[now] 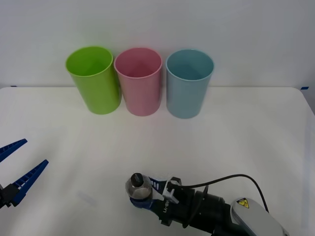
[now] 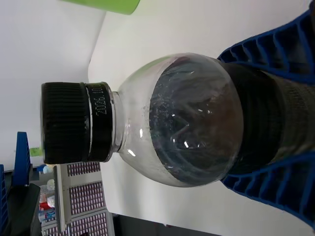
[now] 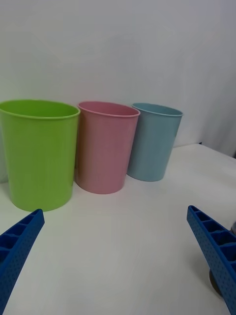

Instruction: Grasp the object on the table and drop it into the matching bin: aluminum can to the light blue bin, PET bottle to the pink bin.

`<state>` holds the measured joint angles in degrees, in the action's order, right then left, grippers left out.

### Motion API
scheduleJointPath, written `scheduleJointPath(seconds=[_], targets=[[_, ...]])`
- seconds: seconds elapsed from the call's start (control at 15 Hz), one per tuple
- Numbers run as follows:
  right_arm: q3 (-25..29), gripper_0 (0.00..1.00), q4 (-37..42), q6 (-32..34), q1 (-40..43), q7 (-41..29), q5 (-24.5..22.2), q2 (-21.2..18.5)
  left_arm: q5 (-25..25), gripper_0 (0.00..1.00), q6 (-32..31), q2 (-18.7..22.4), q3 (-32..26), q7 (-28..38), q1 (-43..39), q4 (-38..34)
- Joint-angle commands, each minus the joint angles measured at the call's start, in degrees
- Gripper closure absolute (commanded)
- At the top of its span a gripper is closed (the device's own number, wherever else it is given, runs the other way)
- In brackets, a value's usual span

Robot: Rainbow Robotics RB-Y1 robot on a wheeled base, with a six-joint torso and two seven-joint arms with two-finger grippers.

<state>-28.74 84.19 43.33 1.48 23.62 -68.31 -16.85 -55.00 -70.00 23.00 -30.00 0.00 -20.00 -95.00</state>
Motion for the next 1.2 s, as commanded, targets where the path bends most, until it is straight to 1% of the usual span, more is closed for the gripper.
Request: scheduleJointPath(seconds=[0.07,0.27,0.4,0.53,0.6,0.73,1.2], targets=[[-0.1,1.00,0.0,0.0,0.0,-0.1,0.0,0.1,0.0,0.00,0.0,0.0,0.0,0.0,0.0,0.0],[0.2,1.00,1.9,-0.3,0.2,-0.4,1.3,-0.5,0.0,0.00,0.0,0.0,0.0,0.0,0.0,0.0],[0.5,1.00,4.6,-1.4,1.1,-1.1,3.6,-1.8,0.0,0.00,0.0,0.0,0.0,0.0,0.0,0.0],[1.2,1.00,9.5,-4.8,3.1,-2.1,4.9,-4.1,0.0,0.00,0.0,0.0,0.0,0.0,0.0,0.0],[1.6,1.00,13.1,-7.1,4.5,-4.3,5.1,-5.7,0.0,0.00,0.0,0.0,0.0,0.0,0.0,0.0],[2.5,1.00,18.1,-9.1,6.3,-8.7,5.1,-7.8,0.0,0.00,0.0,0.0,0.0,0.0,0.0,0.0],[9.4,1.00,28.8,-9.2,6.1,-24.0,4.7,-9.8,0.0,0.00,0.0,0.0,0.0,0.0,0.0,0.0]])
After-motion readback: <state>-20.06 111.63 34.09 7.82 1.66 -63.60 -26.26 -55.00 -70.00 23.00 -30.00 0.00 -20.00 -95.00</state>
